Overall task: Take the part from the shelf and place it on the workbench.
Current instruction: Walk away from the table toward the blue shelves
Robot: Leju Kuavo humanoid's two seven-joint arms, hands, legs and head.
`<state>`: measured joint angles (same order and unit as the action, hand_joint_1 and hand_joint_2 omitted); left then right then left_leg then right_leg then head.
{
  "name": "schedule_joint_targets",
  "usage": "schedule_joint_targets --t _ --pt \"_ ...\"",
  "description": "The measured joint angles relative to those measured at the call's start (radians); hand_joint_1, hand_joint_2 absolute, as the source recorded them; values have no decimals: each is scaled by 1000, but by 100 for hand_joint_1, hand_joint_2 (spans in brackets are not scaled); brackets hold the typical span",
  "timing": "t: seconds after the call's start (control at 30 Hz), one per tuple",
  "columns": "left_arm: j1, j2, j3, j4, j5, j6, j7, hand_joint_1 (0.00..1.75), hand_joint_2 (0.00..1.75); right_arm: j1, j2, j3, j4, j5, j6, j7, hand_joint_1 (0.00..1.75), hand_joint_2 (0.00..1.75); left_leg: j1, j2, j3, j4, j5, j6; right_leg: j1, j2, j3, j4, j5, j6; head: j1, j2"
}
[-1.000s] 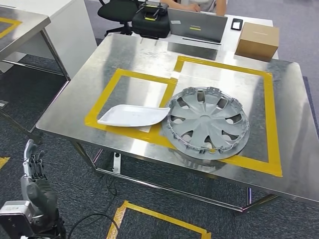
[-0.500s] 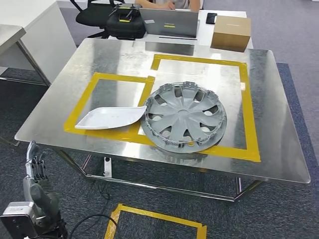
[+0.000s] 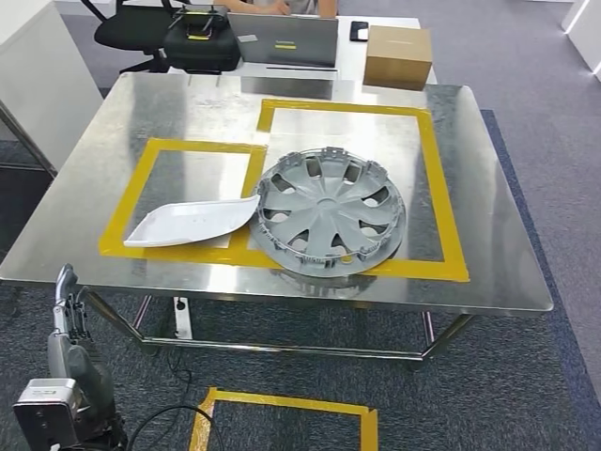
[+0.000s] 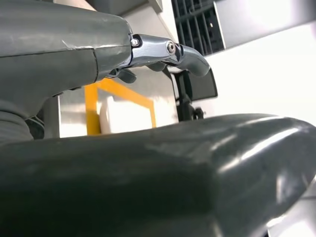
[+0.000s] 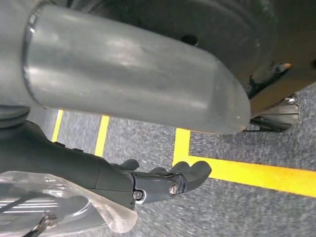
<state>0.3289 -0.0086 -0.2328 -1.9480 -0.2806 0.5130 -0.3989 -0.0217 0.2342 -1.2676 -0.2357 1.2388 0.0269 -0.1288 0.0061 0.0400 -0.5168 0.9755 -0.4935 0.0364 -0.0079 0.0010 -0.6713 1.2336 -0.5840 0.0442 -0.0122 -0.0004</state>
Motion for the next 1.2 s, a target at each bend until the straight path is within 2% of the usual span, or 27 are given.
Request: schedule_joint_targets --t 0.07,0.1,0.13,0.23,0.27,0.3,0.33,0.4,0.43,0.47,0.5,0.57,0.6,0.63,0.73,0.77,0.8,0.83,0.9,0.93,0.97,1.0,1.03,1.1,1.13,1.17,1.2 --pt "0 0 0 2 -6 2 1 0 0 -1 0 -2 -1 1 -2 0 0 0 -2 12 0 6 -4 -7 -1 -19 82 -144 57 -2 0 0" --pt "0 1 -1 2 -8 4 2 0 0 -2 0 -2 -1 3 -4 -2 0 0 -4 16 -2 10 -7 -12 0 -26 115 -203 72 -6 -1 0" --pt "0 1 -1 2 -11 6 2 0 0 -2 0 -2 -1 5 -6 -5 0 0 -6 19 -3 14 -9 -18 1 -31 134 -236 77 -11 -2 0" --pt "0 3 -3 2 -18 10 5 0 0 2 0 -2 -1 10 -13 -17 0 0 -6 21 -5 20 -11 -33 2 -26 137 -246 77 -27 -3 0" --pt "0 4 -3 2 -20 12 6 0 0 3 0 -2 -1 11 -15 -20 0 0 -4 13 -9 30 -20 -39 1 -24 137 -247 79 -32 -4 0" --pt "0 5 -3 2 -22 14 7 0 0 3 0 -2 -1 12 -17 -23 0 0 -3 2 -20 58 -41 -44 -1 -23 137 -248 81 -37 -6 0" --pt "1 6 -3 2 -23 16 9 0 0 2 0 -2 -1 15 -18 -26 0 0 -1 -11 -40 108 -72 -49 -2 -21 136 -249 83 -42 -7 0" --pt "5 7 -4 3 -24 20 16 0 0 1 0 -2 -2 19 -22 -33 0 0 1 -25 -97 243 -140 -54 -1 -17 134 -248 86 -48 -8 0" --pt "6 8 -4 4 -23 22 22 0 0 1 0 -2 -2 21 -23 -36 0 0 1 -26 -118 292 -156 -55 -1 -14 133 -247 87 -49 -8 0" --pt "7 8 -4 5 -22 24 27 0 0 1 0 -2 -2 22 -24 -39 0 0 1 -26 -123 307 -152 -54 0 -11 132 -246 87 -49 -8 0" --pt "8 7 -4 6 -21 27 31 0 0 1 0 -2 -2 23 -25 -42 0 0 1 -26 -110 281 -129 -51 0 -7 131 -244 87 -49 -8 0" --pt "8 7 -4 6 -20 33 35 0 0 1 1 -2 -2 24 -27 -46 0 0 0 -31 -43 144 -59 -42 0 0 131 -241 88 -47 -8 0" --pt "7 7 -4 6 -20 36 36 0 0 0 1 -2 -2 25 -27 -47 0 0 -1 -34 -13 80 -34 -37 2 3 129 -240 90 -45 -8 0" --pt "7 7 -4 6 -21 38 36 0 0 -1 2 -2 -2 26 -28 -48 0 0 -2 -38 4 40 -21 -33 3 5 126 -238 92 -40 -8 0" --pt "6 7 -4 7 -22 43 37 0 0 0 2 -2 -2 29 -29 -47 0 0 -5 -39 -1 22 -11 -20 2 8 116 -238 102 -22 -7 0" --pt "5 7 -4 7 -23 45 37 0 0 0 2 -2 -2 30 -29 -47 0 0 -3 -37 -5 18 -4 -14 2 8 110 -233 94 -17 -7 0" --pt "3 6 -4 7 -23 46 36 0 0 0 2 -2 -2 31 -29 -47 0 0 -1 -35 -9 13 3 -6 2 8 100 -213 73 -12 -5 0" --pt "2 5 -5 7 -24 47 36 0 0 0 2 -2 -2 32 -29 -47 0 0 1 -33 -15 9 11 0 1 8 82 -172 38 -8 -3 0" --pt "1 4 -6 7 -25 50 36 0 0 0 2 -2 -2 34 -30 -47 0 0 -1 -29 -33 10 24 6 -1 6 34 -43 -46 -2 1 0" --pt "1 4 -6 7 -25 51 36 0 0 0 2 -2 -2 35 -30 -47 0 0 -2 -28 -42 11 31 7 -2 6 17 15 -71 1 1 0" --pt "1 4 -6 7 -25 52 36 0 0 1 2 -2 -2 36 -30 -47 0 0 -2 -27 -51 12 37 7 -2 6 16 41 -77 2 1 0" --pt "0 4 -6 7 -25 52 36 0 0 1 2 -2 -3 37 -30 -46 0 0 -3 -26 -59 13 42 5 -2 5 37 24 -64 2 1 0" --pt "0 4 -6 7 -26 53 36 0 0 2 2 -2 -3 37 -31 -46 0 0 -3 -26 -66 14 48 3 -2 4 78 -33 -37 2 1 0" --pt "-1 4 -6 7 -26 54 36 0 0 -1 2 -2 -5 38 -31 -46 0 0 -4 -26 -77 18 57 -4 -1 0 184 -191 10 -3 1 0" --pt "-2 4 -6 7 -26 55 36 0 0 -3 2 -1 -5 39 -31 -45 0 0 -6 -25 -80 20 62 -9 -1 -1 217 -244 22 -7 1 0" --pt "-3 4 -7 8 -27 56 36 0 0 -5 2 -1 -6 40 -31 -45 0 0 -7 -25 -83 22 68 -15 1 -2 230 -272 25 -10 1 0" --pt "-4 4 -7 8 -27 57 36 0 0 -6 2 -1 -6 41 -31 -44 0 0 -8 -24 -85 23 74 -21 3 -1 229 -277 27 -14 1 0"
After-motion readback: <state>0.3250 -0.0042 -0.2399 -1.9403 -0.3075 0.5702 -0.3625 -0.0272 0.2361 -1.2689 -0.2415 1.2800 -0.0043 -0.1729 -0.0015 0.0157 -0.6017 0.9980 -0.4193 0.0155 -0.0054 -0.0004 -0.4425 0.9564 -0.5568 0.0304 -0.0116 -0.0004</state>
